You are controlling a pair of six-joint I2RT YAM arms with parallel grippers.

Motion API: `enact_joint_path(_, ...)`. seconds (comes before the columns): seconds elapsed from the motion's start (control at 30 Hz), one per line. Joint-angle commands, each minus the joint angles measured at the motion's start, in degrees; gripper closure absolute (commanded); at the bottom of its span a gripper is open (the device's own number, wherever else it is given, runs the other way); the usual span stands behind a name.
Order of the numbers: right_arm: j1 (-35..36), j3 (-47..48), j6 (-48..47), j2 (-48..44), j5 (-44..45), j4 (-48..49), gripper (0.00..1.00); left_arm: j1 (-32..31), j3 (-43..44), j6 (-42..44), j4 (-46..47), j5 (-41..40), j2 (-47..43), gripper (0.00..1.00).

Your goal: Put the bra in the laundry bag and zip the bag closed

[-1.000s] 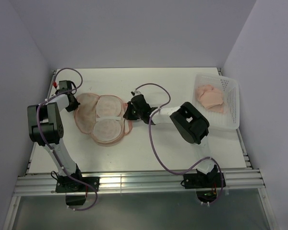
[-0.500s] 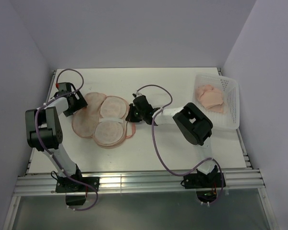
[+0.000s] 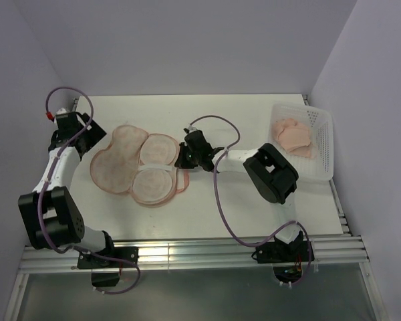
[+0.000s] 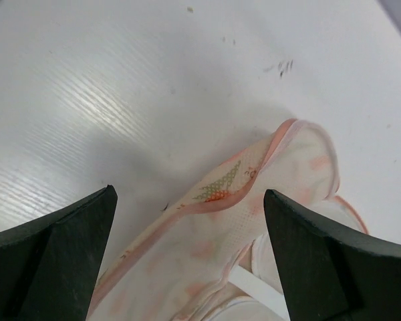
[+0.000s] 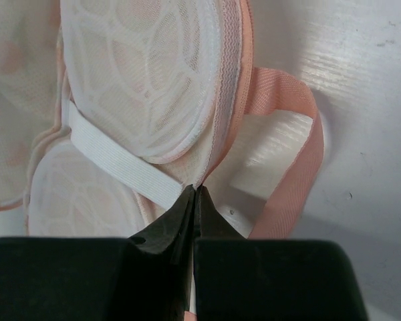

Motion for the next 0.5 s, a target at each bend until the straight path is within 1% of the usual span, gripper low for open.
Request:
enact_joint_path(0.0, -0.4, 3.2, -1.1, -1.0, 0.1, -1.3, 1.0, 2.1, -0.9, -3.3, -0.3, -3.3, -4.5, 0.01)
enact_joint_path(0.1, -0.4, 4.6, -1.6, 0.0, -0.4, -2.2, 1.0, 2.8, -1.6, -3.2, 0.6, -1.4, -7.4, 0.01)
enact_joint_path(0.2, -0.4, 9.1, -2.7, 2.5, -0.5, -4.9, 1.0, 2.6, -2.2, -3.8, 1.6, 4.0, -11.7, 0.01)
enact_joint_path(0.23, -0.4, 9.9, -3.0, 2.8, -0.4, -5.3, 1.0, 2.1, -2.8, -3.9, 2.0, 7.0, -14.9, 0.03)
enact_joint_path(0.3, -0.4, 11.6, -3.6, 3.7, -0.5, -7.0, 0.94, -0.4, -5.1, -3.9, 2.5, 8.6, -18.5, 0.05)
enact_joint_path(0.33, -0.4, 12.9, -4.0, 4.2, -0.6, -7.5, 0.9, -1.4, -6.0, -3.8, 2.6, 9.5, -22.0, 0.07)
enact_joint_path(0.37, -0.4, 13.0, -4.0, 4.1, -0.8, -7.5, 0.73, -2.4, -8.0, -3.4, 2.6, 10.7, -23.9, 0.09)
enact_joint_path(0.4, -0.4, 12.7, -4.2, 3.6, -0.9, -7.4, 0.65, -4.3, -8.9, -3.4, 2.5, 11.4, -25.4, 0.12)
enact_joint_path(0.43, -0.4, 12.5, -4.2, 3.2, -0.8, -7.4, 0.59, -5.0, -10.0, -3.4, 2.2, 12.0, -26.9, 0.14)
enact_joint_path(0.47, -0.4, 12.4, -4.2, 2.7, -0.4, -7.5, 0.47, -6.4, -11.6, -3.3, 2.1, 12.7, -29.8, 0.16)
